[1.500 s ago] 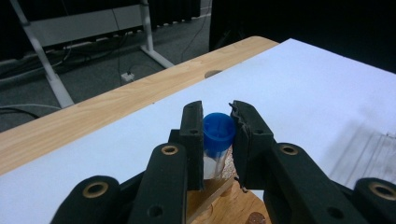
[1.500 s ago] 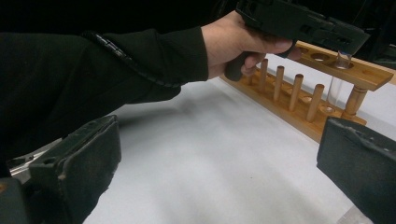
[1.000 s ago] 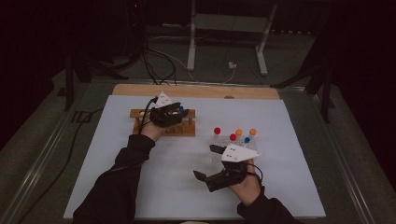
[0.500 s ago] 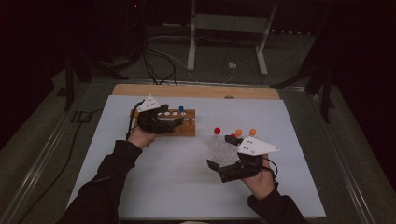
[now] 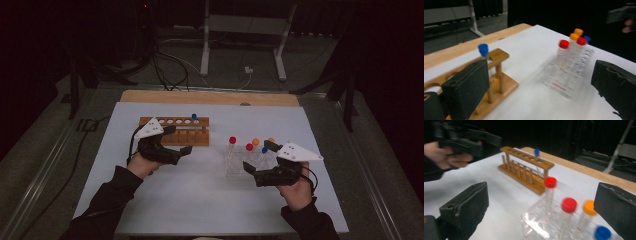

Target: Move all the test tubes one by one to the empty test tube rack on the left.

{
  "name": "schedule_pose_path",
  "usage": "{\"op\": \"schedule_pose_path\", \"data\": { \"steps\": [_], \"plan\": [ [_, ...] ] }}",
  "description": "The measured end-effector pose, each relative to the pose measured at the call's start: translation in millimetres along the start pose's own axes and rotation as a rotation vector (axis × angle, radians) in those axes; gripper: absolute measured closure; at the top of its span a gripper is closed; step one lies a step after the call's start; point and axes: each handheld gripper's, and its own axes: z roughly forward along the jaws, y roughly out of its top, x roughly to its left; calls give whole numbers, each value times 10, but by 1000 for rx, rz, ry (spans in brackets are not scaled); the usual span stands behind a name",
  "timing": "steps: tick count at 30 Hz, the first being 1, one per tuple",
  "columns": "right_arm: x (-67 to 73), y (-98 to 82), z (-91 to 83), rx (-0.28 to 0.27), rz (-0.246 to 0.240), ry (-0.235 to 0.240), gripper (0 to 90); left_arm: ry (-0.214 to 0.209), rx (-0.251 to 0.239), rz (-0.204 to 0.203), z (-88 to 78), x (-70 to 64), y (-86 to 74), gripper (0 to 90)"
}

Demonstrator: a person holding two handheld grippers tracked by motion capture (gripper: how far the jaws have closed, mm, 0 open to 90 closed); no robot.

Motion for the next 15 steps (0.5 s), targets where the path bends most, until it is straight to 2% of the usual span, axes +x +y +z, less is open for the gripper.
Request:
{"op": "schedule_pose_path", "data": {
  "steps": [4, 8, 13, 15],
  "plan": [
    [-70, -65, -45, 23, 29, -48, 0, -29, 7, -3, -58, -93, -77, 28],
    [-124, -133, -62, 17, 87, -101, 0, -39, 18, 17, -88, -186, -167, 27],
    [-177, -222, -32, 60, 92, -145, 0, -54, 25, 16, -83, -235, -238, 27],
    [-186, -259, -26, 83, 100, -154, 54, -53, 22, 14, -83, -237, -246, 28]
  ]
}}
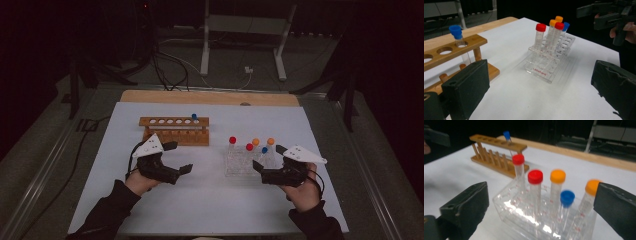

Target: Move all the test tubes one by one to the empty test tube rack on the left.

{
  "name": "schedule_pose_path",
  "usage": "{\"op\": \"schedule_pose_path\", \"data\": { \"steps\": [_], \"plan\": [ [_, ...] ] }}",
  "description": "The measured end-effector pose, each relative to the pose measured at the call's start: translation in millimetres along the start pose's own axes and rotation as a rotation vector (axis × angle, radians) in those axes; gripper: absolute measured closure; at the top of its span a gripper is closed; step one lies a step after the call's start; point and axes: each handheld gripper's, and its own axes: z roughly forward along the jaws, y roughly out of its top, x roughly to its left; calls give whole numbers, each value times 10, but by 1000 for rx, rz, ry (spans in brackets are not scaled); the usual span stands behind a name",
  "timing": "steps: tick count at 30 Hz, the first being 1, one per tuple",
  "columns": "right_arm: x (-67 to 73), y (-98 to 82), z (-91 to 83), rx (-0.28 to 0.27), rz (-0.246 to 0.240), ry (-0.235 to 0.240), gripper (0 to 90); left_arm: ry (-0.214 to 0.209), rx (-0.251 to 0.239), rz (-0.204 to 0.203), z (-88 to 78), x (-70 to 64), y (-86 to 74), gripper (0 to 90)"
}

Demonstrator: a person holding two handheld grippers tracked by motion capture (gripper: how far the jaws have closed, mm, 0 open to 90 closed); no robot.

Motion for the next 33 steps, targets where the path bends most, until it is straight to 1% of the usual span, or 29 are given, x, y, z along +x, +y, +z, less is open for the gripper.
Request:
{"op": "schedule_pose_path", "data": {
  "steps": [2, 4, 5, 6, 8, 9, 10, 12, 13, 16, 17, 19, 21, 22, 24, 26, 27, 29, 32, 33],
  "plan": [
    [-21, -36, 13, 10, 7, -19, 70, 5, -3, -2, 0, 1, 1, 28],
    [-46, -64, 22, 26, 23, -37, 150, -3, -6, -4, 2, -1, 0, 27],
    [-57, -76, 31, 36, 33, -43, 160, 1, -6, 0, 5, -7, -1, 27],
    [-63, -89, 42, 44, 33, -46, 168, -6, -5, 3, 4, -10, -1, 27],
    [-67, -111, 65, 66, 34, -68, 236, -2, -3, 7, 5, -20, -1, 28],
    [-69, -119, 76, 74, 40, -66, 255, -7, -6, 8, 1, -23, 1, 27],
    [-67, -134, 95, 86, 35, -73, 288, -2, -7, 9, -3, -26, 4, 28],
    [-67, -156, 123, 110, 30, -85, 371, -4, -8, 12, -11, -27, 11, 28],
    [-67, -169, 138, 118, 29, -94, 404, 2, -9, 13, -14, -29, 14, 28],
    [-83, -201, 185, 142, 52, -115, 497, 5, -9, 14, -16, -29, 16, 28],
    [-89, -207, 200, 152, 49, -124, 510, 4, -8, 16, -14, -30, 15, 28],
    [-101, -208, 228, 157, 61, -128, 551, 3, -5, 16, -5, -34, 12, 28],
    [-109, -203, 262, 167, 56, -139, 580, 0, -2, 18, 2, -35, 8, 28],
    [-112, -199, 278, 166, 64, -139, 590, 3, -1, 20, 6, -36, 6, 28],
    [-123, -188, 310, 164, 63, -152, 624, -1, -1, 15, 9, -30, 2, 28],
    [-129, -171, 341, 166, 71, -153, 654, -1, 0, 17, 9, -32, 1, 28],
    [-123, -171, 370, 170, 58, -161, 667, 0, 0, 18, 7, -33, 3, 28],
    [-121, -173, 379, 175, 61, -159, 692, -2, -1, 20, 2, -34, 7, 28],
    [-120, -173, 383, 175, 51, -168, 746, 0, -2, 20, -2, -31, 7, 27],
    [-124, -174, 382, 172, 49, -171, 751, 3, -1, 21, -3, -29, 5, 28]
  ]
}}
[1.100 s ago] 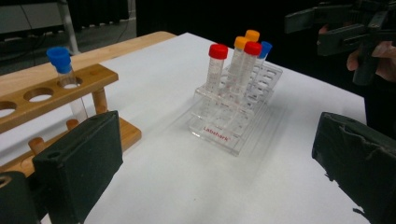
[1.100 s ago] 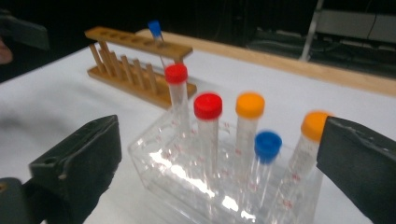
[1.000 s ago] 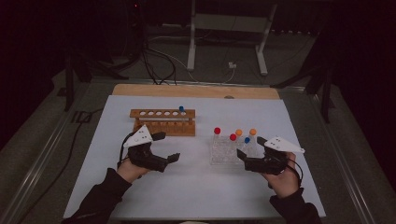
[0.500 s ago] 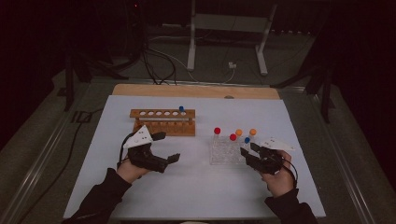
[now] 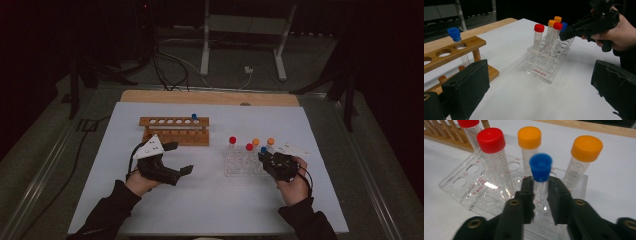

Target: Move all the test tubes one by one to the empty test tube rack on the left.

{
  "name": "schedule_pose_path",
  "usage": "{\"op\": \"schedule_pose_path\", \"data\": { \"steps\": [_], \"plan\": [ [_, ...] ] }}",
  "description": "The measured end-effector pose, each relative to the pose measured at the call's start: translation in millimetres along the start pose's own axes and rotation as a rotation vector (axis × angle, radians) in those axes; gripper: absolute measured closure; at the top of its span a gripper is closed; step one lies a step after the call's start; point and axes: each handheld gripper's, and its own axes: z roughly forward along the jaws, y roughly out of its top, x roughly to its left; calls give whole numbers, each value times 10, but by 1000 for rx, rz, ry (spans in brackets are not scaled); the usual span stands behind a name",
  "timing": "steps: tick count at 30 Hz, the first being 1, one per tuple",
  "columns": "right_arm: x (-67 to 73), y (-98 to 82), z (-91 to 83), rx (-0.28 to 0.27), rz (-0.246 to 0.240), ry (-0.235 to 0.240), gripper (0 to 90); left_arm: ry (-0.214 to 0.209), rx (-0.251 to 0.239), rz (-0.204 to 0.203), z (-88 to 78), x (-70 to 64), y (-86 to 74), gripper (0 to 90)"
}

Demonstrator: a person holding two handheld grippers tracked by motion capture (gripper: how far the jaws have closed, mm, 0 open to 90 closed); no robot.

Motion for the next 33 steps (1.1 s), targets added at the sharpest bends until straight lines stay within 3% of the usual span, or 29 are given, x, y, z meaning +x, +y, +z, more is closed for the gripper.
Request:
{"op": "schedule_pose_path", "data": {
  "steps": [14, 25, 33],
  "plan": [
    [-9, 126, -213, -77, -15, 7, 765, -8, 4, -2, 5, 3, -4, 28],
    [75, 278, -573, -152, -55, 1, 764, -14, 3, 3, -2, -6, 12, 28],
    [304, 315, -693, -154, -95, 88, 764, -34, 6, 4, -4, -47, 41, 28]
  ]
}}
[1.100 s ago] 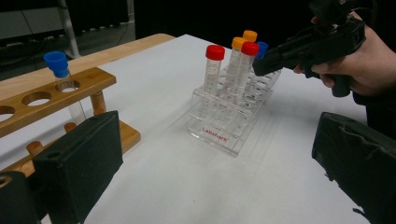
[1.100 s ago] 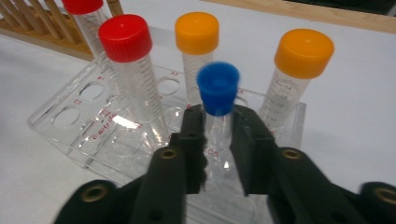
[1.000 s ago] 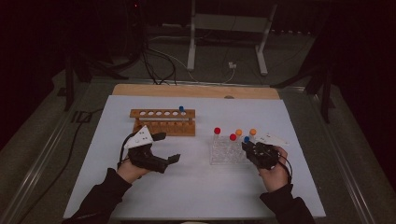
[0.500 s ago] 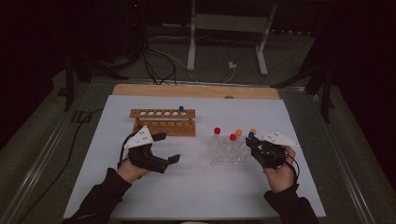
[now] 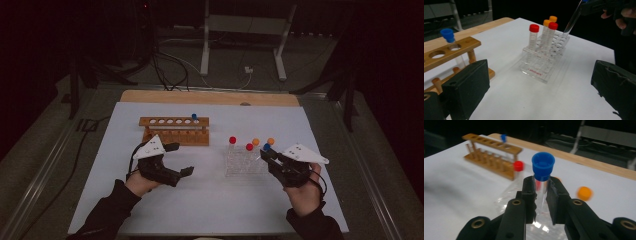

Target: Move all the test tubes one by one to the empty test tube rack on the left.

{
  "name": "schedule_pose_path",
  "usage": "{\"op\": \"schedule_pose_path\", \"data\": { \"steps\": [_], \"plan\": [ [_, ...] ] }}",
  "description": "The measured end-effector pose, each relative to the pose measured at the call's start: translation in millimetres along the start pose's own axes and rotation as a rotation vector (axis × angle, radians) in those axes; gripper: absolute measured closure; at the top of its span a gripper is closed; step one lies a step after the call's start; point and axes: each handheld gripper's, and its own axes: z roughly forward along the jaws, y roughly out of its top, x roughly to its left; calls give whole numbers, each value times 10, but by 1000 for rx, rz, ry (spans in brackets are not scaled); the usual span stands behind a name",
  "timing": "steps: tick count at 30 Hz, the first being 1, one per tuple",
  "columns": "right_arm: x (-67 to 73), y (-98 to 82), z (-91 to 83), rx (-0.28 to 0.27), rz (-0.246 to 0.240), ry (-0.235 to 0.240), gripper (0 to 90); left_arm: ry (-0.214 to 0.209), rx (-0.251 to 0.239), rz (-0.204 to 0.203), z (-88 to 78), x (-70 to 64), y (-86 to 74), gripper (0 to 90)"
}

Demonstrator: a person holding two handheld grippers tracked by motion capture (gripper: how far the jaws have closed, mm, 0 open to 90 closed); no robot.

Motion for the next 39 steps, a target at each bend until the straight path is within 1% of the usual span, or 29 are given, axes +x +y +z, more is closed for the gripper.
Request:
{"op": "schedule_pose_path", "data": {
  "steps": [2, 7, 11, 16, 21, 23, 25, 26, 30, 31, 33, 34, 35, 39],
  "plan": [
    [66, 3, 23, 6, -2, 35, 764, -9, 0, 2, -1, -13, 11, 28],
    [243, -16, 121, 27, -24, 99, 764, -28, 0, 9, 3, -48, 38, 29],
    [380, -59, 234, 53, -35, 149, 764, -39, 4, 17, 23, -80, 44, 28],
    [572, -123, 394, 86, -65, 212, 764, -65, 12, 17, 55, -119, 44, 29],
    [716, -178, 517, 115, -98, 254, 764, -87, 6, 18, 69, -160, 59, 29],
    [762, -195, 554, 124, -111, 269, 764, -80, -2, 19, 79, -177, 60, 29],
    [806, -207, 585, 129, -125, 281, 764, -91, -7, 15, 89, -188, 66, 37],
    [827, -211, 598, 132, -129, 287, 764, -94, -5, 19, 95, -196, 70, 52],
    [886, -211, 636, 137, -138, 304, 764, -130, -7, 21, 124, -238, 83, 79],
    [895, -210, 644, 137, -139, 309, 764, -131, -6, 24, 132, -253, 86, 98],
    [917, -208, 653, 138, -143, 316, 764, -140, -7, 31, 147, -272, 94, 178],
    [927, -207, 659, 140, -142, 319, 764, -144, -4, 31, 159, -280, 99, 179],
    [936, -205, 664, 140, -143, 322, 764, -151, -5, 36, 167, -287, 102, 208],
    [966, -194, 674, 136, -147, 329, 764, -149, 2, 50, 212, -328, 106, 341]
  ]
}}
